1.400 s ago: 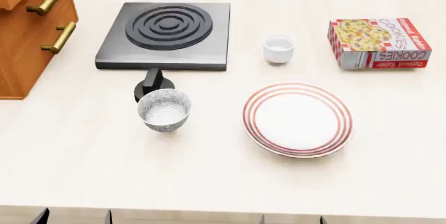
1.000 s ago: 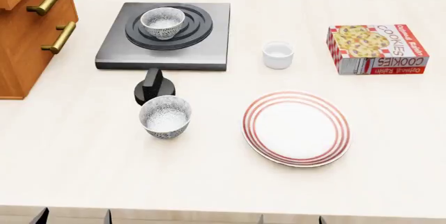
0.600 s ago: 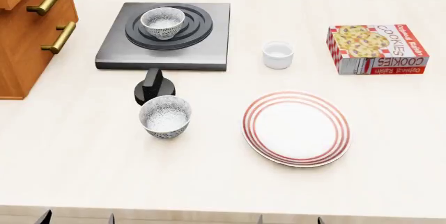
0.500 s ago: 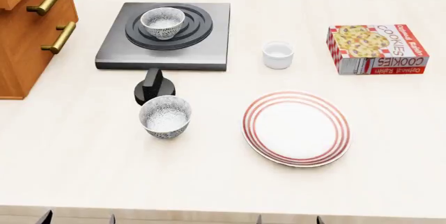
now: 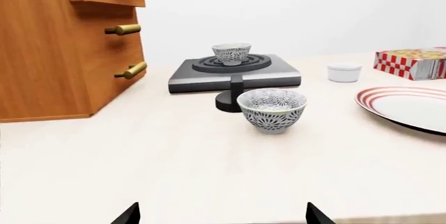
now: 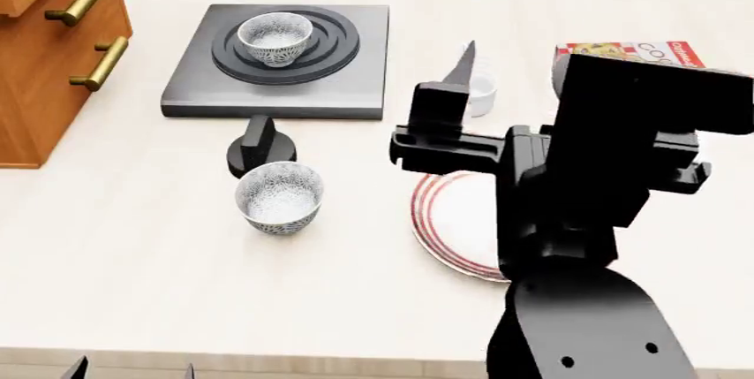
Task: Pick the akita bowl on the stove and place it on the plate.
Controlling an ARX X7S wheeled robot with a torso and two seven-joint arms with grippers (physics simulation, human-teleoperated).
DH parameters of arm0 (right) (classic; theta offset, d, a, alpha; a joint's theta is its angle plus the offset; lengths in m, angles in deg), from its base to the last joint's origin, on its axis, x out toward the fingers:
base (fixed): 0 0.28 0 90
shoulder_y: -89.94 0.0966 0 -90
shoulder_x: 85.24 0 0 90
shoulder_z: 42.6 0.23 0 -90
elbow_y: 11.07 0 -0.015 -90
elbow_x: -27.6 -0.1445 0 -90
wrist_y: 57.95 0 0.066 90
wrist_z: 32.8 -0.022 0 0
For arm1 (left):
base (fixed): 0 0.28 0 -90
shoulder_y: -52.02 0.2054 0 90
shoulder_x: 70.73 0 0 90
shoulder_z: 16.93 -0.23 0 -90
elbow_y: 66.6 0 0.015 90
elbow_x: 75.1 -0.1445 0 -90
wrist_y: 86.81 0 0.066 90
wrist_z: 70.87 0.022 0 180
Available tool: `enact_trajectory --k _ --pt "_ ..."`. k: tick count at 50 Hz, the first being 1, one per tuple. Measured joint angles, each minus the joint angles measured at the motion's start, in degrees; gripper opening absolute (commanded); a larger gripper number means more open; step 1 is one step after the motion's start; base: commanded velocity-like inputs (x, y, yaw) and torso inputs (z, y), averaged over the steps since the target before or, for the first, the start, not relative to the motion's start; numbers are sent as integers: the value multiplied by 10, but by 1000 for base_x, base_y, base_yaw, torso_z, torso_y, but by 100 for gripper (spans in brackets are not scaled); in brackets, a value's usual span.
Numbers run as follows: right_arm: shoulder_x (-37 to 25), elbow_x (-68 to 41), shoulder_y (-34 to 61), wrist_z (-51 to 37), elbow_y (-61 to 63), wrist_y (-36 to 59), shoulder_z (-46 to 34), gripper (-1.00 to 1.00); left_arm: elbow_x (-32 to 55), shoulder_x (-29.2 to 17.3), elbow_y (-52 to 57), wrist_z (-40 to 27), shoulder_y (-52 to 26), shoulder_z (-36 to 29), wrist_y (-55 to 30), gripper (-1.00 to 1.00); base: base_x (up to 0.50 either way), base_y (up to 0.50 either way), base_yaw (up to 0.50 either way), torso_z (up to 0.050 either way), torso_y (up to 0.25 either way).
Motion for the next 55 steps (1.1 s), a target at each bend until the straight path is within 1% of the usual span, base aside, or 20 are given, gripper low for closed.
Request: enact_trajectory --k 5,8,12,27,43,50,55 --pt "-35 -43 63 -7 33 95 32 100 1 -3 -3 -5 -1 -4 2 100 0 0 0 0 0" --pt "-55 -62 73 -7 54 133 53 100 2 -5 -3 -9 -2 -7 2 100 0 0 0 0 0" --pt "-75 -79 61 -5 79 158 78 100 2 -7 -2 -13 -1 -10 2 100 0 0 0 0 0" --pt "-105 -89 -41 8 101 123 116 100 8 -15 -3 -27 -3 -18 3 100 0 0 0 0 0" --pt "-124 -82 -77 9 99 101 103 100 14 -22 3 -40 -4 -26 -2 100 0 0 0 0 0" --pt "-128 -82 -81 8 99 98 99 100 9 -29 36 -47 -7 -30 -30 100 0 0 0 0 0" --pt "-130 -83 -83 6 99 98 98 100 6 -37 81 -49 -18 -33 -74 100 0 0 0 0 0"
